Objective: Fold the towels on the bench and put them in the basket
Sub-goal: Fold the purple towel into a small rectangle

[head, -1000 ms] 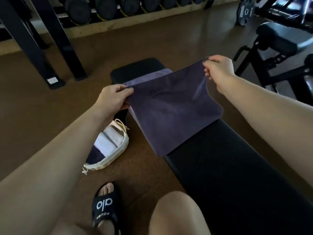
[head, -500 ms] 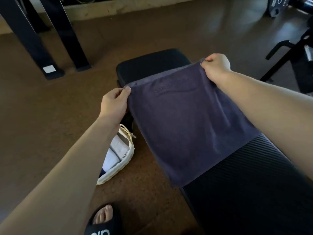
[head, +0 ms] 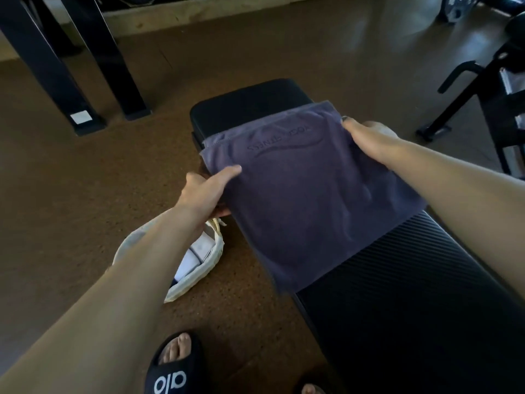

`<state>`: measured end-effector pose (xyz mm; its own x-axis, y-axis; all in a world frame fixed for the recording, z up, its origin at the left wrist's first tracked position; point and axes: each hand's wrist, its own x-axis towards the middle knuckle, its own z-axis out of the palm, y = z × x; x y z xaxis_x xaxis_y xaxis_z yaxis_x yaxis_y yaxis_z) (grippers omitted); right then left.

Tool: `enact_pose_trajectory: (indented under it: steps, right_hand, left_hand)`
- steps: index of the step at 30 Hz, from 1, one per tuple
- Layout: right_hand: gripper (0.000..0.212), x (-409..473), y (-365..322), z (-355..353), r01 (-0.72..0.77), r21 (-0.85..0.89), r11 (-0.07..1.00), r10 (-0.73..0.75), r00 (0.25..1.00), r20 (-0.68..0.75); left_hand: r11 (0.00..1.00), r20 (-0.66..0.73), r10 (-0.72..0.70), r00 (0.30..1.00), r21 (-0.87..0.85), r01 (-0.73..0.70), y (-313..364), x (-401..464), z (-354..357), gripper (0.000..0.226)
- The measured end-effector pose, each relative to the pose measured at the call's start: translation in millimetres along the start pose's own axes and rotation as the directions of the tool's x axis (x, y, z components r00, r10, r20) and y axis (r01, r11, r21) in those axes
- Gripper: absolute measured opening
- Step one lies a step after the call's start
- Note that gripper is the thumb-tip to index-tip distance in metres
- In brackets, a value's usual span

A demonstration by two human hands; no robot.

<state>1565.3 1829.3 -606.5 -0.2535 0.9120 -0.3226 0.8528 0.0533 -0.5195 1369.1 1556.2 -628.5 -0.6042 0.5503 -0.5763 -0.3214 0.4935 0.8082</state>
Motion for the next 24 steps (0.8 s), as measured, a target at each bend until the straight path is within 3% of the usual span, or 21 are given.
enact_pose_trajectory:
  steps: [2,6,9,13,16,20,24]
  right_hand:
    - [0.081,-14.5,18.1,-10.5,-0.008,-0.078,0.997,0.009,1.000,0.012]
    - [0.084,-46.8,54.8,-26.3,0.004,-0.217,0.976,-0.001,1.000,0.015]
    - [0.061,-71.6,76.8,-35.0,0.009,-0.216,0.976,-0.006,1.000,0.015]
    - [0.025,-97.5,98.2,-44.1,0.027,-0.084,0.996,-0.030,0.999,-0.036]
    - [0.004,-113.7,107.9,-48.6,0.041,0.040,0.998,-0.036,0.994,-0.104]
    - [0.008,-136.1,122.2,-59.5,0.013,0.059,0.998,-0.007,0.995,-0.099]
    - [0.007,-157.7,155.8,-72.7,-0.077,0.027,0.997,0.077,0.997,0.010]
  left_hand:
    - [0.998,0.091,-0.026,0.995,0.054,0.021,-4.5,-10.2,3.0,0.092]
    - [0.976,0.333,-0.100,0.938,0.217,0.027,-14.3,-54.6,16.7,0.044]
    - [0.971,0.456,-0.162,0.875,0.230,0.060,-24.8,-82.0,23.1,0.040]
    - [0.971,0.466,-0.206,0.860,0.204,0.122,-40.5,-111.2,28.7,0.031]
    - [0.973,0.425,-0.217,0.879,0.167,0.160,-49.1,-126.5,29.7,0.038]
    - [0.963,0.416,-0.242,0.876,0.213,0.165,-48.4,-147.9,27.9,0.044]
    - [0.905,0.477,-0.360,0.802,0.386,0.176,-55.3,-181.5,31.2,0.036]
